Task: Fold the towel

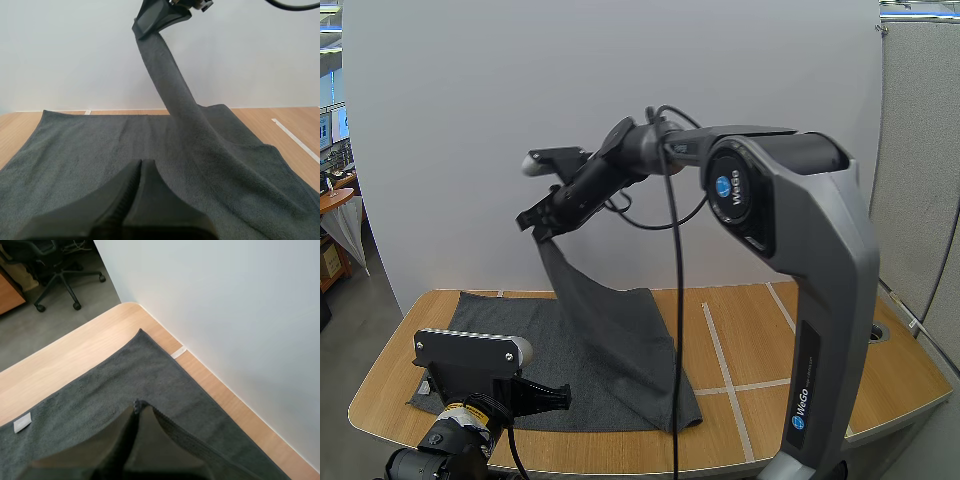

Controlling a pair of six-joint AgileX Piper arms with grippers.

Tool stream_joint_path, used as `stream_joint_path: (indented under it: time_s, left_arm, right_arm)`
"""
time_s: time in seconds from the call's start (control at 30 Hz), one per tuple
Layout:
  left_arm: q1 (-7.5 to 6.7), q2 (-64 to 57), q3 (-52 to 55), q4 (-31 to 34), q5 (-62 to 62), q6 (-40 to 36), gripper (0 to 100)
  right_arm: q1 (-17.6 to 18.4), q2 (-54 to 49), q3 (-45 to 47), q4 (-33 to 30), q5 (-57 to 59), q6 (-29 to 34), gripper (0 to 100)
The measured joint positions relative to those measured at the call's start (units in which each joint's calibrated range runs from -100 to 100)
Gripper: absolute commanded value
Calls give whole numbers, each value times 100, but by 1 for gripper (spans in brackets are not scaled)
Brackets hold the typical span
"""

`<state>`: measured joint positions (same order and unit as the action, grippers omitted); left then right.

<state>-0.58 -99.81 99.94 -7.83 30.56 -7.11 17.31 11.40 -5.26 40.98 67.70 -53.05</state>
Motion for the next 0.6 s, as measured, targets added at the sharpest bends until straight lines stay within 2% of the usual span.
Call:
stream_joint_path:
  time_s: [0.6]
  left_arm:
    - [0, 0, 0, 0, 0, 0, 0]
  right_arm:
    - [611, 728, 0, -333, -1640, 76, 0]
